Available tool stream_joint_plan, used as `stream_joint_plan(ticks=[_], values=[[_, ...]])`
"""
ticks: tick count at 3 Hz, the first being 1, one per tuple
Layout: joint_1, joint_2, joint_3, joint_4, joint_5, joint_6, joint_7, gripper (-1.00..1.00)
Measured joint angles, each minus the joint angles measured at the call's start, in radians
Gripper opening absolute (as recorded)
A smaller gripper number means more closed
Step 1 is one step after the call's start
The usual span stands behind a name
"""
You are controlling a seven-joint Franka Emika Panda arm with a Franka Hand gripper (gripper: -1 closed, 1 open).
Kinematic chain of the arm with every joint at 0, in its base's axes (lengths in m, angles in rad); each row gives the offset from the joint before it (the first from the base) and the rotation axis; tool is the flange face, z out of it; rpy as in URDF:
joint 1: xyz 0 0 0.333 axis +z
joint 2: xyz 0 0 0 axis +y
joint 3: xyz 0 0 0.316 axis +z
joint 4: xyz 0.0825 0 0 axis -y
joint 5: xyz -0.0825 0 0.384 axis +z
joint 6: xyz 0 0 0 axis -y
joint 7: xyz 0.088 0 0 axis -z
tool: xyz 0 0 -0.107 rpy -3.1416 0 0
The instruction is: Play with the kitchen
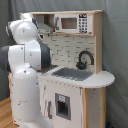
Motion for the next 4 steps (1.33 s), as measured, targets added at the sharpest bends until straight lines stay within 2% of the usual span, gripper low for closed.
stream_joint_plan(ticks=[1, 2, 3, 4], values=[[-0.004, 0.057, -0.01, -0.049, -0.061, 0.046, 0.016, -1.0], [-0.024, 0.073, -0.028, -0.107, -0.088, 0.116, 0.018, -1.0], [-0.075, 0.113, -0.033, -0.16, -0.125, 0.156, 0.017, -1.0], [-0.096, 0.186, -0.034, -0.228, -0.164, 0.162, 0.017, -1.0]])
